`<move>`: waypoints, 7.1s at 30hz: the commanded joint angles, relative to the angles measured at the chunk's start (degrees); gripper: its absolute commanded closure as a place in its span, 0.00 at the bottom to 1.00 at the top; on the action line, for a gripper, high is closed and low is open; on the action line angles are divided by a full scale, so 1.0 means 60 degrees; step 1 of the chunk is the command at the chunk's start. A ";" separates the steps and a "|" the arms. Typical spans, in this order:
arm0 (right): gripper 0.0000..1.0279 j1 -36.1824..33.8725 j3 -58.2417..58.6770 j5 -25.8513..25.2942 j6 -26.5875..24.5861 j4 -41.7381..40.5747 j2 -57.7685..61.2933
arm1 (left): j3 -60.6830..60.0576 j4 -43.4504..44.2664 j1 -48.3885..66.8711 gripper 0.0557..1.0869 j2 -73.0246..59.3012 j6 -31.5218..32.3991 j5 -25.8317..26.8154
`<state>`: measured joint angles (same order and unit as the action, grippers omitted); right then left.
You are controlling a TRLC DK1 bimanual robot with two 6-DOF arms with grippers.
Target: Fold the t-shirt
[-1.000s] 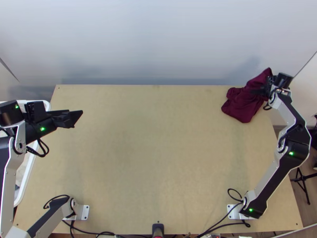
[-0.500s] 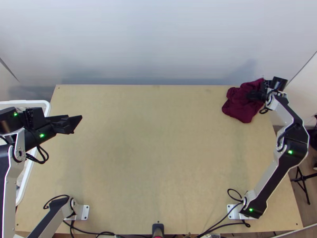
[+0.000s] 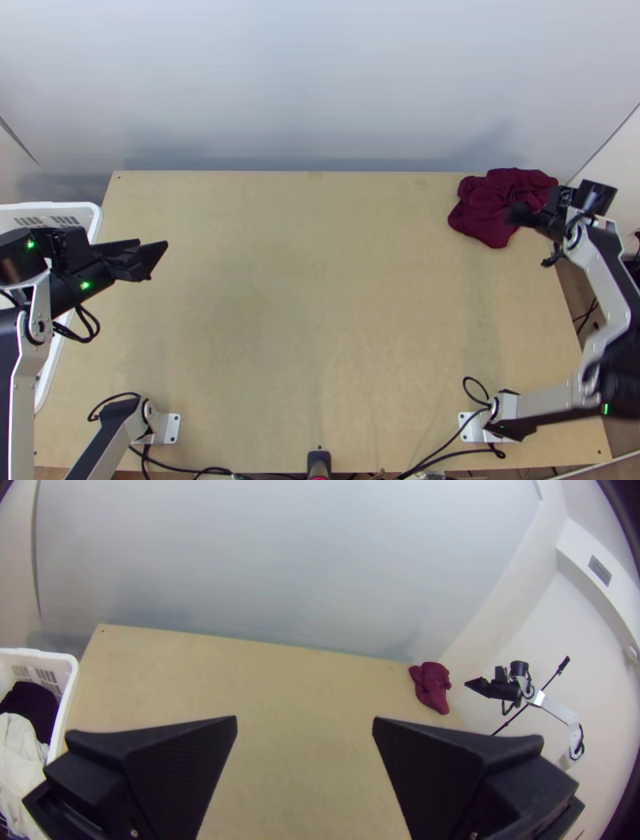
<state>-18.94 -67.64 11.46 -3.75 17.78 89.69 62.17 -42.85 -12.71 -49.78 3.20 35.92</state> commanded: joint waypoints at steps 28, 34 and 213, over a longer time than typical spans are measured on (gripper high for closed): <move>0.97 0.3611 -0.1706 -0.1691 0.1313 -0.0708 0.3377 | -0.1119 -0.1325 -0.0694 0.04 0.1998 -0.1061 -0.0025; 0.97 0.3552 -0.1354 -0.2379 0.1079 -0.0722 0.4007 | -0.1119 -0.1310 -0.0738 0.04 0.1998 -0.1076 -0.0025; 0.04 0.3493 1.1038 -0.3317 -0.0108 -0.2905 -1.4963 | -1.0318 0.7054 0.3056 0.04 0.8311 0.0067 -0.5811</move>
<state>2.20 -1.41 -8.38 -4.34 0.25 -0.08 0.43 1.04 5.74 -0.56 3.60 1.19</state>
